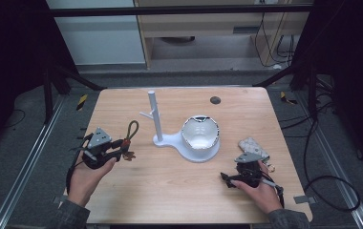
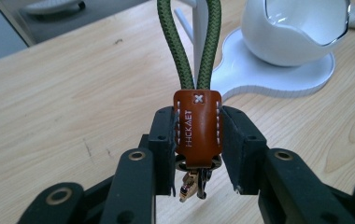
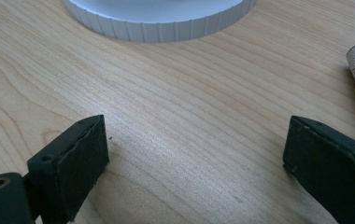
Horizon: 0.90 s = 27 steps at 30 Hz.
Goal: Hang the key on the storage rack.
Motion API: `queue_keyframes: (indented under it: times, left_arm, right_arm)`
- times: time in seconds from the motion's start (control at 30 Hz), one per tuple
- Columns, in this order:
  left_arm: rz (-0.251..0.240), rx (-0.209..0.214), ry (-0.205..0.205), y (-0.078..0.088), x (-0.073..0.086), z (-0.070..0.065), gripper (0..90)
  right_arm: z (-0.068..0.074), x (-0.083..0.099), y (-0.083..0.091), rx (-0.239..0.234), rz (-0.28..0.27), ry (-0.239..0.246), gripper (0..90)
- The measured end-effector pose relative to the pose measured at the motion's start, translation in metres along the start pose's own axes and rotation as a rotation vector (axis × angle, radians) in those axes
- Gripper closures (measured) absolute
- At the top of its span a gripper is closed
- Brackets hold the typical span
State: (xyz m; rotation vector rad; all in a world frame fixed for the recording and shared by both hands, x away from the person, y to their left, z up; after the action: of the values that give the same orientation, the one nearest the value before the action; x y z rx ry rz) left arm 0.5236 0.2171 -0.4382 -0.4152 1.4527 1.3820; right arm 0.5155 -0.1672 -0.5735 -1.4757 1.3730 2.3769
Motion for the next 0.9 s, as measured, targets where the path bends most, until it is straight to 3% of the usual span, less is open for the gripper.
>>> queue_keyframes:
  times: [0.33,0.67,0.9]
  left_arm:
    - [-0.106,0.008,0.020,0.012,-0.018,-0.016,65.8]
    - [-0.149,0.019,0.014,0.008,-0.042,-0.029,65.8]
    - [-0.133,0.011,0.001,-0.007,-0.053,-0.034,65.7]
  right_arm:
    - [0.000,0.000,0.000,0.000,0.000,-0.002,6.6]
    - [0.000,0.000,0.000,0.000,0.000,-0.002,6.6]
    - [0.000,0.000,0.000,0.001,-0.001,-0.002,6.6]
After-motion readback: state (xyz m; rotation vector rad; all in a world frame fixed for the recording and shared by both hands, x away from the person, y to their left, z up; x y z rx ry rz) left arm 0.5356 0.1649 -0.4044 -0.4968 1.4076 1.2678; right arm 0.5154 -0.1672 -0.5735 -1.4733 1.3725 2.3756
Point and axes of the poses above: each handheld gripper's, and its own axes: y roughly backward along the jaws, x roughly out of its underside, z roughly to its left, the point moved 9 cm from there along -y, roughly forward along the jaws, and after that the axes turned 14 degrees about -x, right-handed, at the moved point
